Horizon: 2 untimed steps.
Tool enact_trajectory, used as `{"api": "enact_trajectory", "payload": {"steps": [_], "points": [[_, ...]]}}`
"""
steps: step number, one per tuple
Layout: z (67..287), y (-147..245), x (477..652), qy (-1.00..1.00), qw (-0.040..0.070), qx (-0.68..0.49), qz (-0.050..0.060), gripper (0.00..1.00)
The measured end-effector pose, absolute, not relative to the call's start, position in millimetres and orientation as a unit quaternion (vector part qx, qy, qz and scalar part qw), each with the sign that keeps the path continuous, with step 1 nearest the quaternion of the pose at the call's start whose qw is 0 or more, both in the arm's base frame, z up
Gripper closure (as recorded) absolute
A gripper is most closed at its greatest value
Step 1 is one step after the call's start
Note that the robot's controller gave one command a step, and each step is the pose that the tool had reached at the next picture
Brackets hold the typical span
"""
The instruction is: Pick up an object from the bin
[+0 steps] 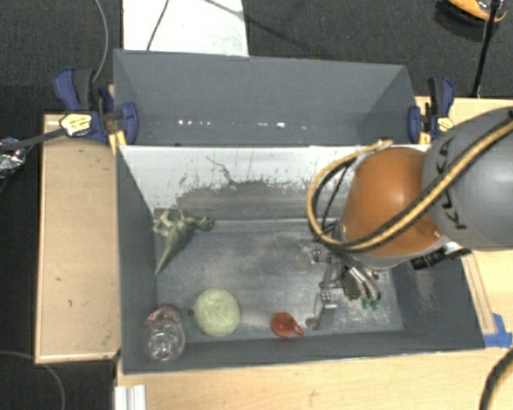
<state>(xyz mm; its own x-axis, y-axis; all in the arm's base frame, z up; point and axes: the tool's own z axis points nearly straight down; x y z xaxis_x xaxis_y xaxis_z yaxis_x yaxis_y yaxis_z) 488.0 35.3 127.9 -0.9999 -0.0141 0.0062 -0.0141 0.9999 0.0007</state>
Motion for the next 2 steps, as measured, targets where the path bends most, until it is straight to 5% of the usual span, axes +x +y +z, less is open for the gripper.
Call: {"api": "enact_trajectory", "payload": {"steps": [1, 2], "points": [[132, 35, 489.7, -1.000, -0.001, 0.007, 0.000, 0.00], [98, 53, 485.9, -1.000, -0.002, -0.009, -0.001, 0.00]]}}
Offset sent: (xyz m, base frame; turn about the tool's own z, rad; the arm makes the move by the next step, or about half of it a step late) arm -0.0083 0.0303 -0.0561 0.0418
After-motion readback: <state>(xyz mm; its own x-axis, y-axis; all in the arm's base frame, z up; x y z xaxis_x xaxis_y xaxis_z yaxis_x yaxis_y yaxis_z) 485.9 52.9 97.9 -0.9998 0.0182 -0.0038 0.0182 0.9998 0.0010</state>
